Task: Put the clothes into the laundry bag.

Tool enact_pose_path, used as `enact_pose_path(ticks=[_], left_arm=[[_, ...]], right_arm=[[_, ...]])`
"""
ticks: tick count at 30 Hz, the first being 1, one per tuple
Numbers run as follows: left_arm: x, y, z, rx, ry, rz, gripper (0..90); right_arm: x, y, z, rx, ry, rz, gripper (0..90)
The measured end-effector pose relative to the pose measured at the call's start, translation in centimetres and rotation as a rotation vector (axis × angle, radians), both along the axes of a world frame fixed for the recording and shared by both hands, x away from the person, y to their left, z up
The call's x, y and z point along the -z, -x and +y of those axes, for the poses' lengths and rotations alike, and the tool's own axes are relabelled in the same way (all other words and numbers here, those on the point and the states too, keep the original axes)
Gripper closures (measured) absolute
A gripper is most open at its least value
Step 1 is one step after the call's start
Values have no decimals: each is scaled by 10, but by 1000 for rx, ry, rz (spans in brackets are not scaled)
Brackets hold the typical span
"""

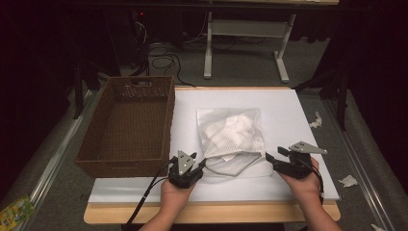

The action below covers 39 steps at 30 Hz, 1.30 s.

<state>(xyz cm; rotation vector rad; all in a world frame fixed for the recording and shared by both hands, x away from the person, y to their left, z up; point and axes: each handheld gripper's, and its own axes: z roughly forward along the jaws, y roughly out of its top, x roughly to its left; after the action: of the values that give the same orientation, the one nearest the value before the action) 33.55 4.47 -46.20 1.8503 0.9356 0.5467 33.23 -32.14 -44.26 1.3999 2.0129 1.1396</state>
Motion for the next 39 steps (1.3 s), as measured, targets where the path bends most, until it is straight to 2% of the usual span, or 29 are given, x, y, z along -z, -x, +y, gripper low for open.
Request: enact_pose_path(ticks=[2,6,9,11,12,14,16,17,19,22,25,26,29,30,33,35,37,39], left_arm=[[0,0,0,0,1,2,568],[0,-2,-1,-2,5,4,563],[0,-2,-1,0,4,2,563],[0,-3,-1,1,3,1,562],[0,-3,-1,-1,4,-2,561],[-2,-3,0,4,4,-6,560],[-4,-2,1,3,3,-13,559],[-4,-1,2,2,-1,-19,558],[-4,-1,3,2,-6,-24,554],[-5,-1,5,14,-5,-14,539],[-11,3,5,24,-8,-30,513],[-13,5,5,37,-8,-38,497],[-19,12,7,64,7,-59,442],[-20,14,7,78,13,-60,417],[-21,18,9,103,16,-36,300],[-21,22,12,108,6,-31,204],[-23,27,17,103,2,-24,102],[-25,33,25,127,18,-7,39]], right_arm=[[5,6,-1,-10,-7,36,431],[15,10,0,-64,6,93,522],[23,7,5,-69,59,125,563],[32,2,7,-63,94,168,622],[32,3,7,-52,115,148,695],[29,3,6,-58,139,164,895],[25,7,3,-85,130,173,900],[20,12,2,-88,145,157,900],[13,22,-2,-81,167,136,898],[12,34,-14,-60,167,130,887],[9,40,-25,-48,106,99,779],[6,42,-27,-49,85,78,700],[-2,47,-32,-29,38,9,534],[-5,48,-34,-22,26,-26,470],[-14,52,-42,9,-14,-122,261],[-17,54,-47,27,-38,-160,153],[-18,55,-50,28,-50,-179,153],[-19,54,-50,44,-42,-191,123]])
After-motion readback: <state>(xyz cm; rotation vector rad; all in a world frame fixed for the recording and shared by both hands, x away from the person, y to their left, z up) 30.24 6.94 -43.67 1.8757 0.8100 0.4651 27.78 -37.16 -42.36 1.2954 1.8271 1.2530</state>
